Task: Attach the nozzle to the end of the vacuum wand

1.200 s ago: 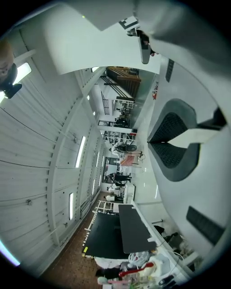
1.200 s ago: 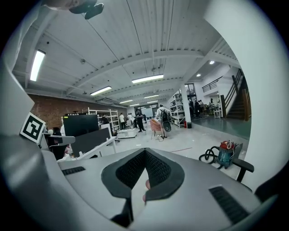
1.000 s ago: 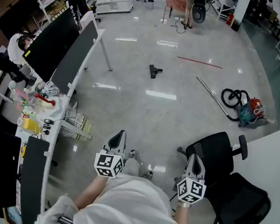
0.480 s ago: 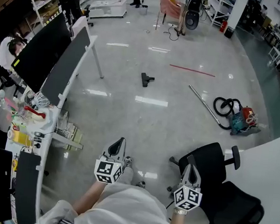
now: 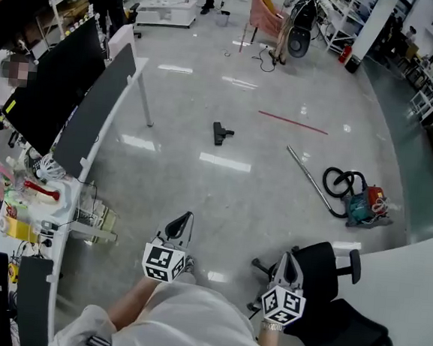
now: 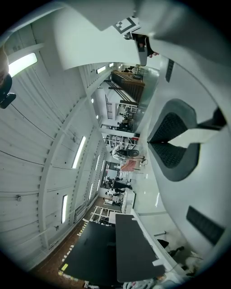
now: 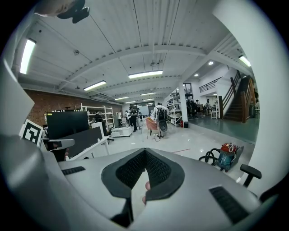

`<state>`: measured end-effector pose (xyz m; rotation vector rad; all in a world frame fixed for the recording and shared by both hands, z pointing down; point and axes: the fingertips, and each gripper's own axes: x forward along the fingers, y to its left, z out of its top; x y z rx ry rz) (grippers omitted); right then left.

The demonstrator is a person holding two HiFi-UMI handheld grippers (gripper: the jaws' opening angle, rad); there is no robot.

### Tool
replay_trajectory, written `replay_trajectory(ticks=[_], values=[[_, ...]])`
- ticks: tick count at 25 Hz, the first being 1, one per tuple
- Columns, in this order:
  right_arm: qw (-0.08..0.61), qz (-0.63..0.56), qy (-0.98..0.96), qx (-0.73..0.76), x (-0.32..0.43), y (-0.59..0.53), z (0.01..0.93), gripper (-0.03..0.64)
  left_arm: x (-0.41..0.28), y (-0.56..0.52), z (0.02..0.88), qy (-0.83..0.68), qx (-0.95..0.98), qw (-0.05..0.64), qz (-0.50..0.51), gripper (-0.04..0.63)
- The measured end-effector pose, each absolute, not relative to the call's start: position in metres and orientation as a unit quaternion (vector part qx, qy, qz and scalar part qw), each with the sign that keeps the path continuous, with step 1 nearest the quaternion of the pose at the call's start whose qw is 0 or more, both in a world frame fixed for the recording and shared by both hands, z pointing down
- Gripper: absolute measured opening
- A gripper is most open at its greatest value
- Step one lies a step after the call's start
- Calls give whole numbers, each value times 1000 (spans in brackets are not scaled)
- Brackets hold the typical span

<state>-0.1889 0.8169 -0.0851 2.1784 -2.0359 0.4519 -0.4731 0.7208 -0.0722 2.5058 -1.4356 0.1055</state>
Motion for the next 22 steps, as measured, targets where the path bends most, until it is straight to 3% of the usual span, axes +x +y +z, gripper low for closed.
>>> replay_trajectory(ticks=[12, 22], values=[[76, 168, -664, 725, -218, 761, -68, 3, -521, 654, -57, -504, 852, 132, 57, 11], [80, 188, -660, 723, -203, 711, -51, 3, -503, 613, -48, -504, 850, 136, 71, 11]])
